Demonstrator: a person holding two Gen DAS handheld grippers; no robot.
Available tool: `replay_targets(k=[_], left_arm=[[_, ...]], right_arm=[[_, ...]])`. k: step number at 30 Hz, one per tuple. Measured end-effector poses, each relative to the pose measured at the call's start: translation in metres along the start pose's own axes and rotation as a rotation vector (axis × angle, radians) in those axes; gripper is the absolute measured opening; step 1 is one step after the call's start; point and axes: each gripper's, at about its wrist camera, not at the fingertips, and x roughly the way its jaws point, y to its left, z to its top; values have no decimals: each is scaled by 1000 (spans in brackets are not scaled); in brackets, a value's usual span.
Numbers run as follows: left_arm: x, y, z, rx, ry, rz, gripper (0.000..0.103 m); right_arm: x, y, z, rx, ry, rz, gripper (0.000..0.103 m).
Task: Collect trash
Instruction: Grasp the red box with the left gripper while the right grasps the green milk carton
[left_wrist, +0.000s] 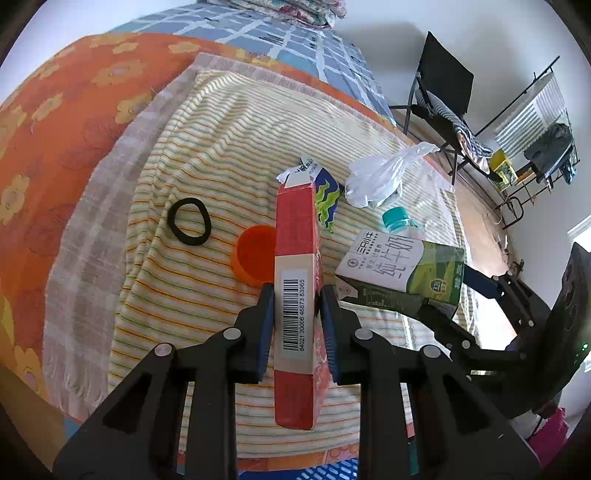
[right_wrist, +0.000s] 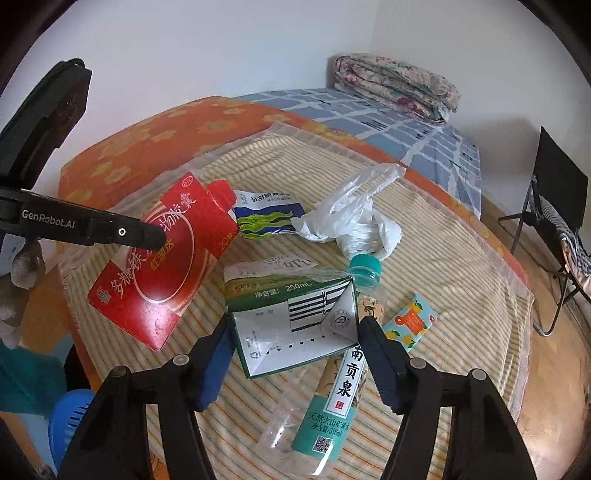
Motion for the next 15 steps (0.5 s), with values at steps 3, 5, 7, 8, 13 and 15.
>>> replay_targets(k=[3, 5, 7, 8, 13, 15], left_arm=[[-7, -2, -1, 18, -17, 9, 23], [-13, -1, 0, 19, -35, 10, 22], [-21, -2, 0, 26, -54, 14, 22], [-23, -2, 0, 29, -60, 14, 22], [-39, -4, -1, 48, -94, 23, 22], [-47, -5, -4, 55, -109, 21, 22]], right_arm=[[-6, 1, 1, 10, -18, -8, 68], [-12, -1, 2, 26, -36, -12, 68], [-21, -6, 3, 62, -59, -6, 68], [-24, -8, 3, 76, -66, 0, 68], [-45, -15, 2, 126, -104, 4, 68], [-52, -16, 1, 142, -113, 12, 68]])
